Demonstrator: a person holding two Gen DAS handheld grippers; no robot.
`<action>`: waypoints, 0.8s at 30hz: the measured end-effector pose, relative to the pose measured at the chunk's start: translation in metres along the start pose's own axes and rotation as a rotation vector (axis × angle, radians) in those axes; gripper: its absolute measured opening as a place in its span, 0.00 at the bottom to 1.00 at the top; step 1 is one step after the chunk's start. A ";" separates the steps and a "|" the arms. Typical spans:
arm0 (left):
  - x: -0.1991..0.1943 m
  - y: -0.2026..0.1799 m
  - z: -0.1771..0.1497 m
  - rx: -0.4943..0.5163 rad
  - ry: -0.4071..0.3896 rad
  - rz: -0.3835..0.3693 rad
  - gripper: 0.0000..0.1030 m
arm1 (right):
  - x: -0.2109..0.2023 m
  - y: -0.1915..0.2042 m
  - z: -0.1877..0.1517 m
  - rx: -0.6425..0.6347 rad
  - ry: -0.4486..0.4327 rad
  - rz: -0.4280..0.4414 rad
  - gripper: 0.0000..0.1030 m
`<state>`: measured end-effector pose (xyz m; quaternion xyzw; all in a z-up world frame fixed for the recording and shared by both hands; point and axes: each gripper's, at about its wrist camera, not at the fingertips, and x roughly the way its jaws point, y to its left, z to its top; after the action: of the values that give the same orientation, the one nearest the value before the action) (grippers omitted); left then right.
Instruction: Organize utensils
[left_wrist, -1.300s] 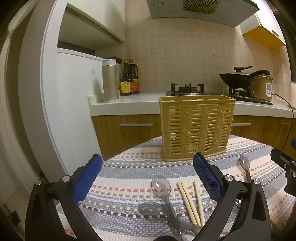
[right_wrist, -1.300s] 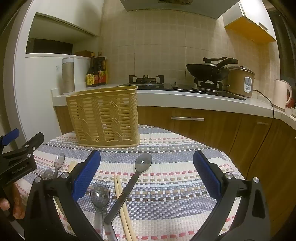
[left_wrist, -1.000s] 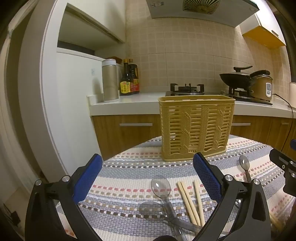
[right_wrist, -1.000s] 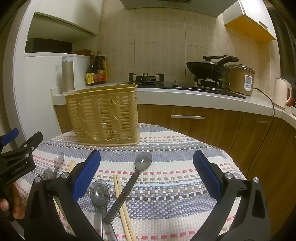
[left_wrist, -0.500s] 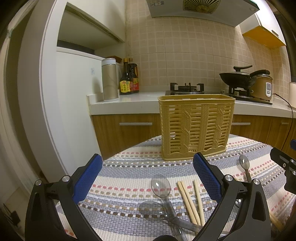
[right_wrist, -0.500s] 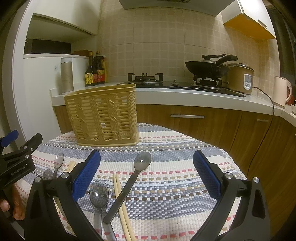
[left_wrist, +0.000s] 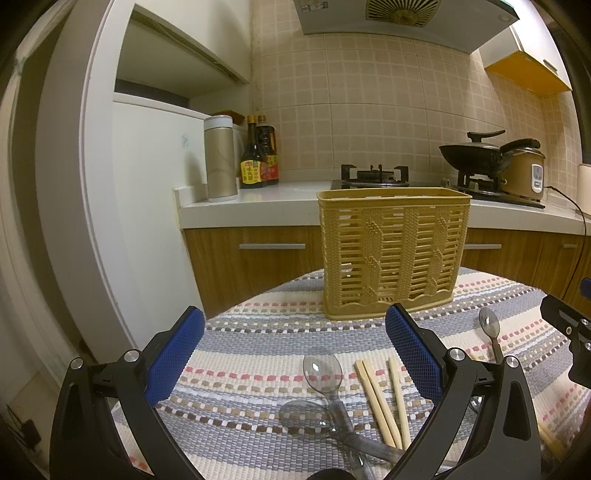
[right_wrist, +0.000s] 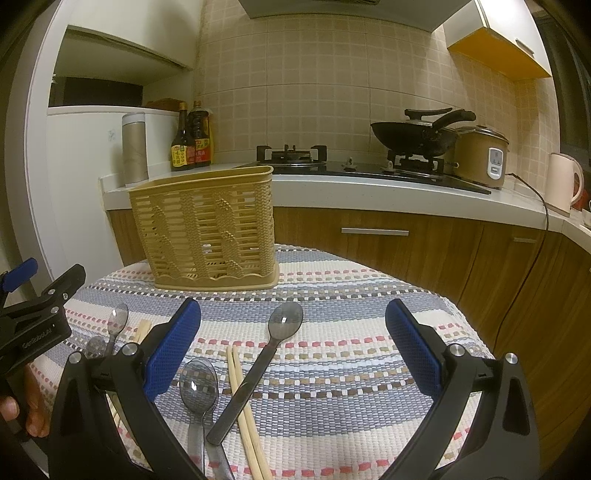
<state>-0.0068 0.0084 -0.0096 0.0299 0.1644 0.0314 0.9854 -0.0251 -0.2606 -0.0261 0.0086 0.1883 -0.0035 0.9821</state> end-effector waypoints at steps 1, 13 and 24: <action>0.000 0.000 0.000 -0.001 0.001 -0.002 0.93 | 0.000 0.000 0.000 0.003 -0.001 0.001 0.93; 0.001 0.001 0.001 -0.010 0.007 -0.010 0.93 | 0.001 0.000 0.000 -0.004 0.012 -0.004 0.93; 0.003 0.004 0.000 -0.025 0.020 -0.018 0.93 | 0.001 0.000 0.000 -0.013 0.006 -0.010 0.93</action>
<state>-0.0040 0.0126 -0.0102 0.0157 0.1743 0.0249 0.9843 -0.0239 -0.2607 -0.0271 0.0015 0.1911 -0.0073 0.9815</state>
